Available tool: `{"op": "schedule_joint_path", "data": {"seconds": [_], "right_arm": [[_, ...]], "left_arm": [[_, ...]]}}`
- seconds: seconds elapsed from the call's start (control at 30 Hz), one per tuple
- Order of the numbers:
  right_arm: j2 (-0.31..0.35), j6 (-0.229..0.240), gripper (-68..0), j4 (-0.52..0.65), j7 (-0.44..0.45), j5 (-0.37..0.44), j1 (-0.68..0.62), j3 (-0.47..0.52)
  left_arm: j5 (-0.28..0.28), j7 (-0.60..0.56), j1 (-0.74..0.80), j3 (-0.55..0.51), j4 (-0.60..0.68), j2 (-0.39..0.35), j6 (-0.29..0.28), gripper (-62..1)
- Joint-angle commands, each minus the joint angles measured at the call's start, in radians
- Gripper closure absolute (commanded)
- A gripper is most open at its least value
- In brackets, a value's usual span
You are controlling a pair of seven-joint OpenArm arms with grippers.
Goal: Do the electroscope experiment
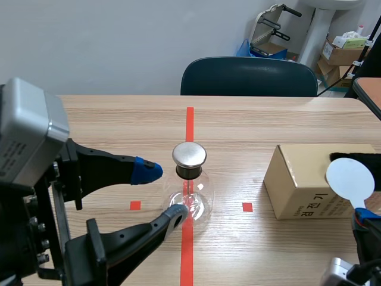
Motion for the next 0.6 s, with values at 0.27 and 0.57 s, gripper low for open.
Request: {"op": "schedule_joint_path", "data": {"seconds": [0.27,0.57], "right_arm": [[0.017,0.002,-1.0,0.011,-0.016,0.007,-0.005,-0.005],[0.020,0.000,-1.0,0.012,-0.228,0.006,-0.018,-0.019]], "left_arm": [[-0.006,-0.014,0.000,-0.002,0.028,0.005,0.001,-34.1],[-0.006,-0.011,0.000,-0.002,0.028,0.005,0.005,-34.1]]}}
